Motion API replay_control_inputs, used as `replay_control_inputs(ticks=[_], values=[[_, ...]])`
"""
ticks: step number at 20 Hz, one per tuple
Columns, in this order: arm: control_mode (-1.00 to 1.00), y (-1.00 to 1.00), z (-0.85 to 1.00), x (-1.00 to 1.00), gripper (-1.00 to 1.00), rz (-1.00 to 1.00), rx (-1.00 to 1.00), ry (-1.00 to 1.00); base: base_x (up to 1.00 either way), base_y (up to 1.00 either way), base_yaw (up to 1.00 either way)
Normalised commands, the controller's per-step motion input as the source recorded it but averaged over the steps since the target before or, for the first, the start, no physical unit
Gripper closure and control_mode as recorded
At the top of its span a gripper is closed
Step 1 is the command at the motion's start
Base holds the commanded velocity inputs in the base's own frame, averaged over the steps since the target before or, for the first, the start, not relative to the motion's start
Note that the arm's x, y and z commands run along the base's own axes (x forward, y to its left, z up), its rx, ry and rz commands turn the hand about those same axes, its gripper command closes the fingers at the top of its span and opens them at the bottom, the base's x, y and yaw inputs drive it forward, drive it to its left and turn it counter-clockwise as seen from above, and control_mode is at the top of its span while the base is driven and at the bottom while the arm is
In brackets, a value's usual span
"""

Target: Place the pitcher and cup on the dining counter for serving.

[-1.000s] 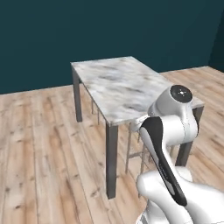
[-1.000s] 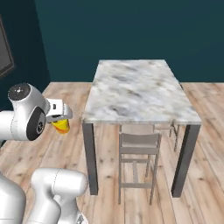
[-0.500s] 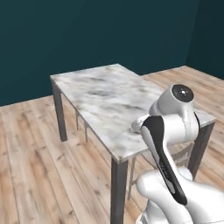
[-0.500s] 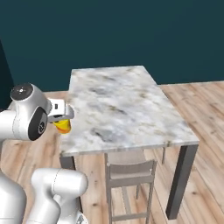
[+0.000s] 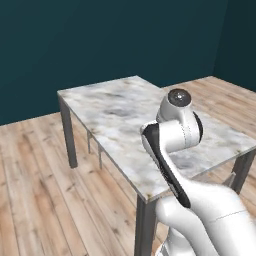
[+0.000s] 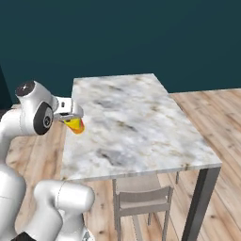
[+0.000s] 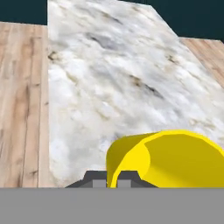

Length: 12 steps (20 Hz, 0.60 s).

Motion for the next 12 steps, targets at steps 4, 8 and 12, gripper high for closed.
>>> replay_control_inputs(ticks=[4,8,12], values=[[-1.00,-0.10,0.01,1.00,1.00,-0.17,-0.08,0.15,0.00,0.00,0.00],[-1.00,-0.50,-0.01,1.00,1.00,-0.02,-0.01,0.19,0.00,0.00,0.00],[-1.00,-0.45,-0.03,0.96,1.00,0.00,0.02,0.26,0.00,0.00,0.00]])
